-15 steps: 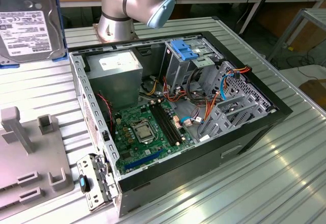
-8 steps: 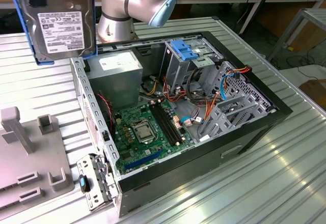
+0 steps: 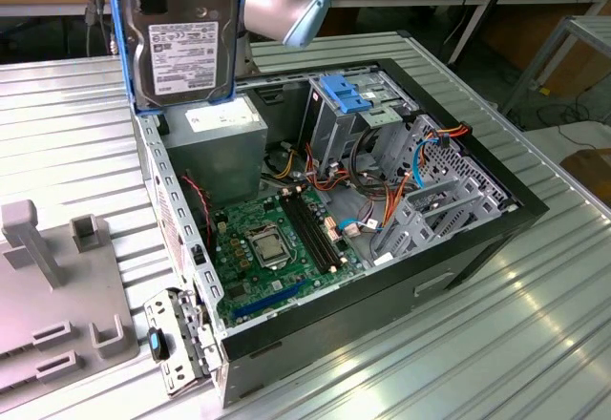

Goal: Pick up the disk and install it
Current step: 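Pick up the disk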

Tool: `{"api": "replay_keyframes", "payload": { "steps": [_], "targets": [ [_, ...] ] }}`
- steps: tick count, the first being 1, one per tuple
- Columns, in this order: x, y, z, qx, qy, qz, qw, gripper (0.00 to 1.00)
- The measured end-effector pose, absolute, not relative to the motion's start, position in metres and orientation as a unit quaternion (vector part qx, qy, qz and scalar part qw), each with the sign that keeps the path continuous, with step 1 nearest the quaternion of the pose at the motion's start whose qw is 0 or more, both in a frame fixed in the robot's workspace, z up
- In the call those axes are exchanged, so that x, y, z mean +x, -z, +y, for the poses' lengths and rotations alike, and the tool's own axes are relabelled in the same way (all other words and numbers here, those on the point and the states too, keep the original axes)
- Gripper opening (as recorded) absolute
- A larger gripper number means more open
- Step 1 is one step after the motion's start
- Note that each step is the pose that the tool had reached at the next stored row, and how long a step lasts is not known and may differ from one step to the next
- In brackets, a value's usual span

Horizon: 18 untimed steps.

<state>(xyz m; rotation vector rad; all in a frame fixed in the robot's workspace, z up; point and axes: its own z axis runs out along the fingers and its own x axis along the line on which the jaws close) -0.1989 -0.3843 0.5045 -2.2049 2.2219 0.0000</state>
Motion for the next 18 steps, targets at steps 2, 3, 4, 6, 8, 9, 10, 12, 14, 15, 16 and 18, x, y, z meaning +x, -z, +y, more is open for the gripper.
{"api": "replay_keyframes", "payload": {
  "steps": [2,3,4,6,8,9,10,12,14,15,16,18],
  "targets": [
    [-0.186,-0.504,-0.384,-0.704,0.000,0.710,0.005,0.37],
    [-0.181,-0.504,-0.384,-0.704,0.000,0.710,0.005,0.37],
    [-0.175,-0.503,-0.384,-0.704,0.001,0.710,0.005,0.37],
    [-0.164,-0.503,-0.384,-0.704,0.001,0.710,0.005,0.37],
    [-0.153,-0.502,-0.384,-0.704,0.001,0.710,0.004,0.37],
    [-0.148,-0.502,-0.384,-0.704,0.001,0.710,0.004,0.37],
    [-0.141,-0.501,-0.384,-0.704,0.002,0.710,0.004,0.37],
    [-0.124,-0.501,-0.384,-0.704,0.002,0.710,0.004,0.37],
    [-0.111,-0.500,-0.384,-0.704,0.003,0.710,0.003,0.37],
    [-0.107,-0.500,-0.384,-0.704,0.003,0.710,0.003,0.37],
    [-0.103,-0.500,-0.384,-0.704,0.003,0.710,0.003,0.37],
    [-0.094,-0.500,-0.384,-0.704,0.004,0.710,0.002,0.37]
  ]
}}
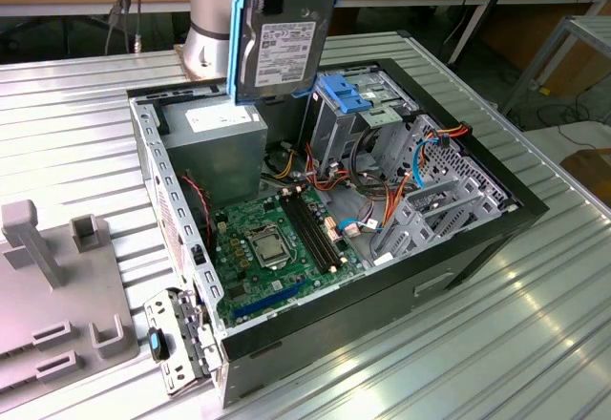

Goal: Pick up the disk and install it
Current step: 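Pick up the disk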

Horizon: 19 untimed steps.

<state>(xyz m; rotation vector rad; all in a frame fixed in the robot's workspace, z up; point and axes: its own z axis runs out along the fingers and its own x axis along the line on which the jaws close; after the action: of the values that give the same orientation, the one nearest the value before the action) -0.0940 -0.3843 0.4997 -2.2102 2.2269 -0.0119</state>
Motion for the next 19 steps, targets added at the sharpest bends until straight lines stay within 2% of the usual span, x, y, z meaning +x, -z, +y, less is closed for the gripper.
{"api": "replay_keyframes", "payload": {
  "steps": [4,19],
  "targets": [
    [-0.086,-0.498,-0.387,-0.703,0.005,0.711,0.001,0.37],
    [-0.086,-0.489,-0.427,-0.698,0.006,0.716,0.000,0.37]
  ]
}}
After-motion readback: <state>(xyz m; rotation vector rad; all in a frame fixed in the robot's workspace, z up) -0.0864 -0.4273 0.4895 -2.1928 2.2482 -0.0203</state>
